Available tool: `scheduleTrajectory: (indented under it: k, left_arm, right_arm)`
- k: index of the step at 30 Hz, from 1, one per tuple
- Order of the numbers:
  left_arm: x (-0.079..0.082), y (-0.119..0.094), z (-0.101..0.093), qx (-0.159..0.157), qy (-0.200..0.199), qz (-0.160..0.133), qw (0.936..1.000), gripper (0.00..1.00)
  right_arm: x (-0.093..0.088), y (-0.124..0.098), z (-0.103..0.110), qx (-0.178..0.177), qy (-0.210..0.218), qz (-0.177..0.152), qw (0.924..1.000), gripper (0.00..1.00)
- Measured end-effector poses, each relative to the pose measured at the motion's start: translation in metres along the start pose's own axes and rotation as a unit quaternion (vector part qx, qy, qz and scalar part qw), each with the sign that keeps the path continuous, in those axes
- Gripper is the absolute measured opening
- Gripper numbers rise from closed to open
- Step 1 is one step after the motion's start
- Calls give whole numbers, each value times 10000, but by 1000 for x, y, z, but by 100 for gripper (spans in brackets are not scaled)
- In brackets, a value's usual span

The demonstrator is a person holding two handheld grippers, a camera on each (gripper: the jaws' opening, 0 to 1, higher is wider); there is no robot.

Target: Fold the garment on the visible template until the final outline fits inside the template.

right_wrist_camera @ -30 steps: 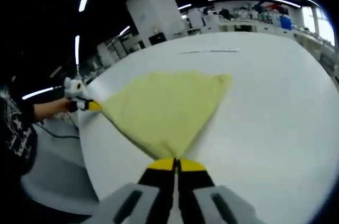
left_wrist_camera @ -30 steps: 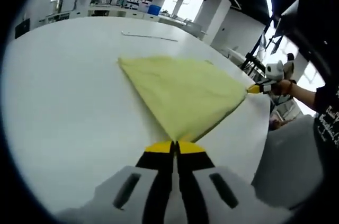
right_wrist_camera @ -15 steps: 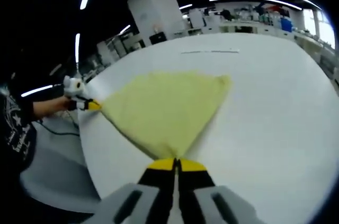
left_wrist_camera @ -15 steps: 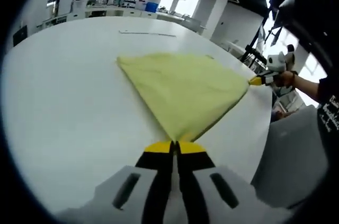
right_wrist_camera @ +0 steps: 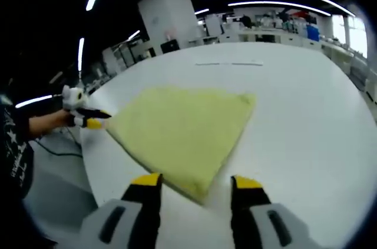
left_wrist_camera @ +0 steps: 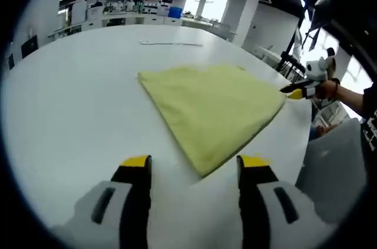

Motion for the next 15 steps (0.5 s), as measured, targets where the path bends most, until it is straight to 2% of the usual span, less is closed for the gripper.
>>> scheduleTrajectory:
  k: [5, 8, 13, 15]
  left_arm:
    - [19, -11, -2, 128, 64, -233, 9996, 78]
    - [27, -19, -8, 178, 121, -240, 9995, 84]
    - [33, -30, -15, 231, 293, -51, 9993, 92]
    - [36, -33, -16, 258, 282, -111, 9992, 95]
  right_arm:
    - [17, -8, 15, -31, -255, -144, 9996, 78]
    - [25, -14, 25, -39, -378, -216, 9990, 88]
    - [35, -22, 38, -6, -466, -284, 9985, 95]
    - [38, -25, 42, -10, -522, -273, 9983, 96]
Point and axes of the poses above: the point that each gripper's makers call its tool centre point, and the gripper's own axes: y roughly forward along the fingers, z roughly to its left, x roughly out of its top, the point moved 3 cm from there along -y, roughly backward along the fingers, and after that the axes turned 9 degrees about y, right-handed, at the moved point
